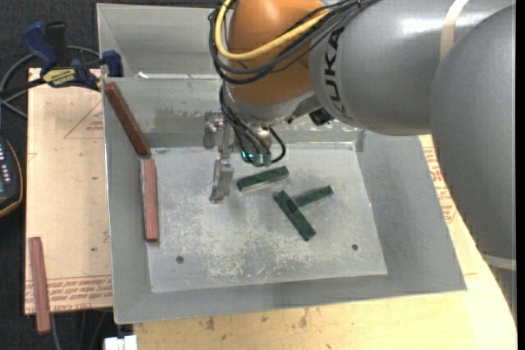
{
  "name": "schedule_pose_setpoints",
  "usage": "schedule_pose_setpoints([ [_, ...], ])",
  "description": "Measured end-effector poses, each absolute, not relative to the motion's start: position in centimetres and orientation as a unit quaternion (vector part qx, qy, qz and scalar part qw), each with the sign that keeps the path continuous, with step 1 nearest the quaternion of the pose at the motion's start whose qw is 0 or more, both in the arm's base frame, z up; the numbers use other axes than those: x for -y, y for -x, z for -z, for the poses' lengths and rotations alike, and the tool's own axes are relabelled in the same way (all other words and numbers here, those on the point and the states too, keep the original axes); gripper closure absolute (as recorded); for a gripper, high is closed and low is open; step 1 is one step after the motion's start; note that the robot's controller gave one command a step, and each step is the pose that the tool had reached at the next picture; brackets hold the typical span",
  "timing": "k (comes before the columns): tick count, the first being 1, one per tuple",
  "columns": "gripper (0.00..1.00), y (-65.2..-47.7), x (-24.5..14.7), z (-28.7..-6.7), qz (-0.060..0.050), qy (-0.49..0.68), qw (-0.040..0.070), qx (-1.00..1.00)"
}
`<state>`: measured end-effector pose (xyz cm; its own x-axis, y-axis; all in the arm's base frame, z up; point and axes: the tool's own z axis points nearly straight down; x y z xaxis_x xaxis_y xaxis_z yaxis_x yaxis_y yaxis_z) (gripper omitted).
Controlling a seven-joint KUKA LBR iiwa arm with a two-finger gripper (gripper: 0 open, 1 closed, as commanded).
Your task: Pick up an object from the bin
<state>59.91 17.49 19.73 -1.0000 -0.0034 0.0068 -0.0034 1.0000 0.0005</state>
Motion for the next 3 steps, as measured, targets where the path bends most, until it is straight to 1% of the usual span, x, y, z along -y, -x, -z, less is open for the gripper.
schedule_pose_setpoints([
  [1,0.0,-65.6,-11.4,-13.9,0.0,-0.294,-0.001,0.956],
  [2,0.0,-65.1,-4.3,-7.2,0.0,-0.544,0.0,0.839],
  [3,1.0,-65.1,-4.5,-7.4,0.001,-0.545,-0.002,0.838],
])
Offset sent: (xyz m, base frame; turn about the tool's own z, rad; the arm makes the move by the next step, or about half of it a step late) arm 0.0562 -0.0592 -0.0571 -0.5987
